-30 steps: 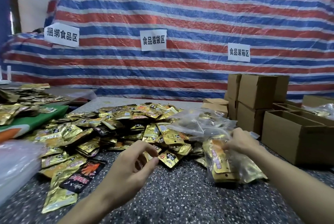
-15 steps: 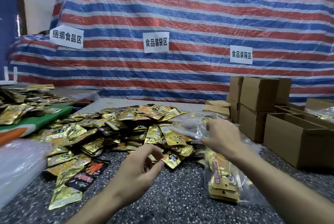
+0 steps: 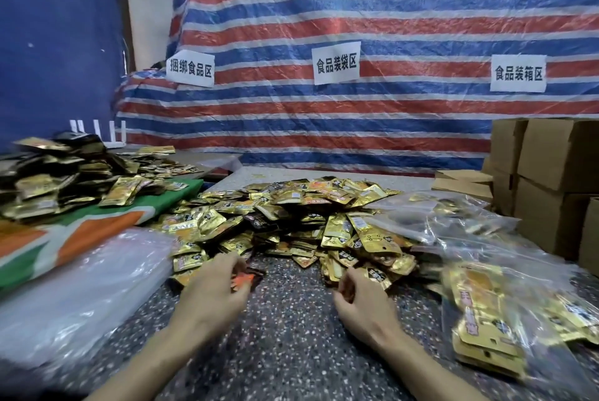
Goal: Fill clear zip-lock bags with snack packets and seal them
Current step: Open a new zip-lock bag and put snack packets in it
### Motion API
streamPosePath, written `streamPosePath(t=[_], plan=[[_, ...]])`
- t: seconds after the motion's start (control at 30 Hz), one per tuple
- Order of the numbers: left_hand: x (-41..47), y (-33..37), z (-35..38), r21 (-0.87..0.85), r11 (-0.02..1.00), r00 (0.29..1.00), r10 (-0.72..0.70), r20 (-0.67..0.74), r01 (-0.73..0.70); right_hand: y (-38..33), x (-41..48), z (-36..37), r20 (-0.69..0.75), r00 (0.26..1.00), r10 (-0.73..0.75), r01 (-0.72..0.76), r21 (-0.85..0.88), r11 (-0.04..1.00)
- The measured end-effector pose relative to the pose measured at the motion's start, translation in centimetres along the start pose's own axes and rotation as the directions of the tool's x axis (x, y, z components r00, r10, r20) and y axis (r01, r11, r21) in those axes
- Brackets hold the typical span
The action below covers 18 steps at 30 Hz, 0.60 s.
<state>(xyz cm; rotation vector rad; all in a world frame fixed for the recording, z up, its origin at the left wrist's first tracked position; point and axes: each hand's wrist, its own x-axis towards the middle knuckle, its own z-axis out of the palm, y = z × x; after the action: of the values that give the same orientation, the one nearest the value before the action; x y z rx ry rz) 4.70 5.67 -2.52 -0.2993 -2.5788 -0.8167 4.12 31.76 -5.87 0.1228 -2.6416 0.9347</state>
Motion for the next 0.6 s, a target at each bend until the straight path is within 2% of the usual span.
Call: streamPosePath(t=[0.1, 0.2, 0.27, 0.33, 0.4, 0.47, 0.53, 0.6], plan=[[1.1, -3.6, -1.8, 0.217, 0.971, 0.988, -0.069, -0.142, 0.099, 0.6, 0.1, 0.4, -0.033, 0.998, -0.058, 0.056, -0.042, 0.998], [2.0, -6.3, -3.3, 0.383, 0.897, 0.965, -0.142, -0.219, 0.219, 0.6, 0.0, 0.5, -0.002, 0.996, -0.085, 0.085, -0.064, 0.994], [2.4, -7.8, -3.9, 0.512, 0.790, 0.941, -0.259, -0.218, 0.337, 0.6, -0.2, 0.5, 0.013, 0.996, -0.090, 0.091, -0.078, 0.993], [2.4, -8.9, -4.2, 0.607, 0.670, 0.891, -0.425, -0.159, 0.427, 0.7, -0.3, 0.5, 0.024, 0.995, -0.095, 0.097, -0.077, 0.992], [2.2, -9.7, -4.5, 0.640, 0.626, 0.854, -0.512, -0.092, 0.445, 0.7, -0.4, 0.5, 0.025, 0.994, -0.108, 0.110, -0.082, 0.991], [1.9, -10.2, -4.9, 0.674, 0.611, 0.853, -0.519, -0.056, 0.416, 0.7, -0.4, 0.4, 0.024, 0.993, -0.114, 0.115, -0.073, 0.991], [1.8, -10.4, -5.4, 0.715, 0.586, 0.878, -0.472, -0.081, 0.381, 0.7, -0.4, 0.4, 0.028, 0.993, -0.111, 0.113, -0.055, 0.992], [1.9, -10.8, -5.7, 0.694, 0.626, 0.906, -0.411, -0.095, 0.357, 0.7, -0.5, 0.4, 0.033, 0.993, -0.111, 0.112, -0.041, 0.993]])
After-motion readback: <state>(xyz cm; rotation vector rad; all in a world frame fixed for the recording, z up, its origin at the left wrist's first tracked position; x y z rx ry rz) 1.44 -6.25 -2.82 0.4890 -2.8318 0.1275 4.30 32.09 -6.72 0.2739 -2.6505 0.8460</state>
